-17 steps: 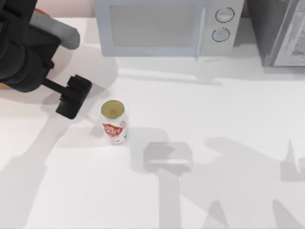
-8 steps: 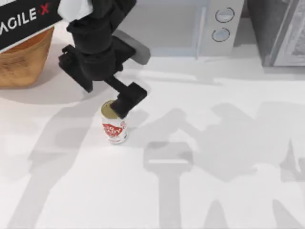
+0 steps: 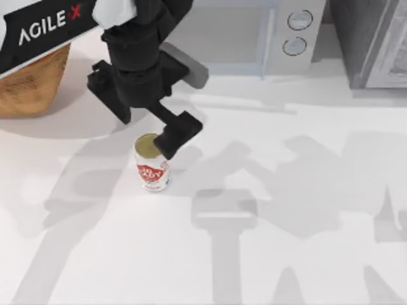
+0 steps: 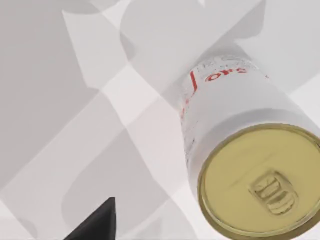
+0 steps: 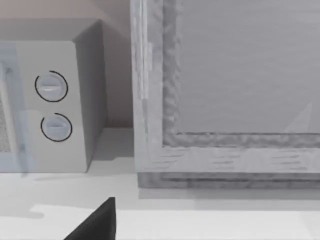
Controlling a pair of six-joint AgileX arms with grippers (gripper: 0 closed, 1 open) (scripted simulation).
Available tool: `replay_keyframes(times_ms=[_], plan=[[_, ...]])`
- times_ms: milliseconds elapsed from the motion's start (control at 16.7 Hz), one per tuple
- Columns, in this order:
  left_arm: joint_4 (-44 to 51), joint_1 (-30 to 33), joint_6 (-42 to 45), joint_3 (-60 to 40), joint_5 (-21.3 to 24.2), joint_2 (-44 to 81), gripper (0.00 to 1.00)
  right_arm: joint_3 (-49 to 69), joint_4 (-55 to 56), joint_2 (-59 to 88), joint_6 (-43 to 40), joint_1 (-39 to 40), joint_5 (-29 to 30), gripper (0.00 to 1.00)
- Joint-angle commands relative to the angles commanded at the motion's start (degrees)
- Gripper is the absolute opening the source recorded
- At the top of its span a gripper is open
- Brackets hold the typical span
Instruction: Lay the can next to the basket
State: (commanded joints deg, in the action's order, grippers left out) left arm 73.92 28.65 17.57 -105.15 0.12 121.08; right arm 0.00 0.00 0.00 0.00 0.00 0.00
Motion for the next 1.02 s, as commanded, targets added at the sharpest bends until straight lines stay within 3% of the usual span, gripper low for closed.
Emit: replay_keyframes(times_ms=[480,720,1020], plan=[[-11.8,0.2,0.2,9.7,0.0,2.1,1.00,0.0,0.0,0.0,0.0,0.0,0.0,1.00],[-12.4,0.2,0.2,10.3,0.0,2.3,1.00,0.0,0.0,0.0,0.0,0.0,0.0,1.00],[-12.4,0.2,0.2,10.3,0.0,2.3,0.62,0.0,0.0,0.0,0.0,0.0,0.0,1.00]])
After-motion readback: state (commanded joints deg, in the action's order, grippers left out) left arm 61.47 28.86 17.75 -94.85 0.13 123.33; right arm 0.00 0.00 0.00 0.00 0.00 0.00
